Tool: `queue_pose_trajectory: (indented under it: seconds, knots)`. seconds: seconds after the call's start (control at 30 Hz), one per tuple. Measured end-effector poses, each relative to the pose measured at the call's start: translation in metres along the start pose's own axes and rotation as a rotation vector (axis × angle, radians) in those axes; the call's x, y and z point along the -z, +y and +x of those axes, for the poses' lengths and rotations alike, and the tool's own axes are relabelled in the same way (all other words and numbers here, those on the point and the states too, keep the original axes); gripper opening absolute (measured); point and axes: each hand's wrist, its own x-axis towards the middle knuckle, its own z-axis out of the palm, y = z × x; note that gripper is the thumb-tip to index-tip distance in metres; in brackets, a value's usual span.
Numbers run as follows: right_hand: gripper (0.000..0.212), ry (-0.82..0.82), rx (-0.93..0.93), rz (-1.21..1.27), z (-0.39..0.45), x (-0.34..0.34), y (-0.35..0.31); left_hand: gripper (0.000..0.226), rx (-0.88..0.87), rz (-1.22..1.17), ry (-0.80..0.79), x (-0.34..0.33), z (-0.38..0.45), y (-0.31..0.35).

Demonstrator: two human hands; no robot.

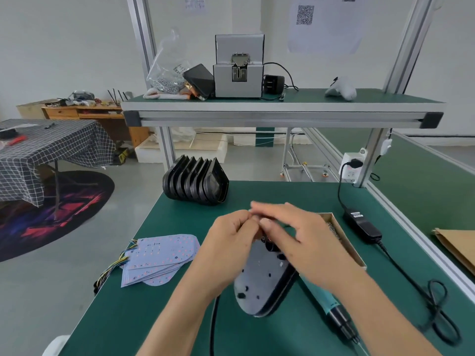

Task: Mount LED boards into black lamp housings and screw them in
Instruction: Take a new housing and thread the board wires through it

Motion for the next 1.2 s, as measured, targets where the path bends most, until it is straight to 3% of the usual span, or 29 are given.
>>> queue_pose_trajectory:
  seconds: [0.17, 0.4, 0.73, 0.97, 1.2]
  knots:
    - [0.019, -0.020, 0.002, -0.013, -0.010, -0.006, 0.005, 0.029, 0.086, -0.020, -0.017, -0.003, -0.002, 0.000]
    - [0.008, -0.032, -0.004, -0.202, -0.010, -0.006, 0.009, 0.040, 0.068, 0.046, 0.023, -0.008, 0.002, 0.000]
    - [0.017, 0.017, -0.191, -0.318, -0.028, -0.021, 0.018, 0.039, -0.029, 0.149, 0.019, -0.013, 0.005, -0.003]
    - [0.014, -0.062, -0.348, -0.359, -0.035, -0.030, 0.021, 0.039, -0.045, 0.180, 0.013, -0.016, 0.003, -0.003]
    - [0.035, -0.110, -0.379, -0.417, -0.035, -0.026, 0.018, 0.041, -0.037, 0.201, 0.001, -0.022, 0.002, -0.004]
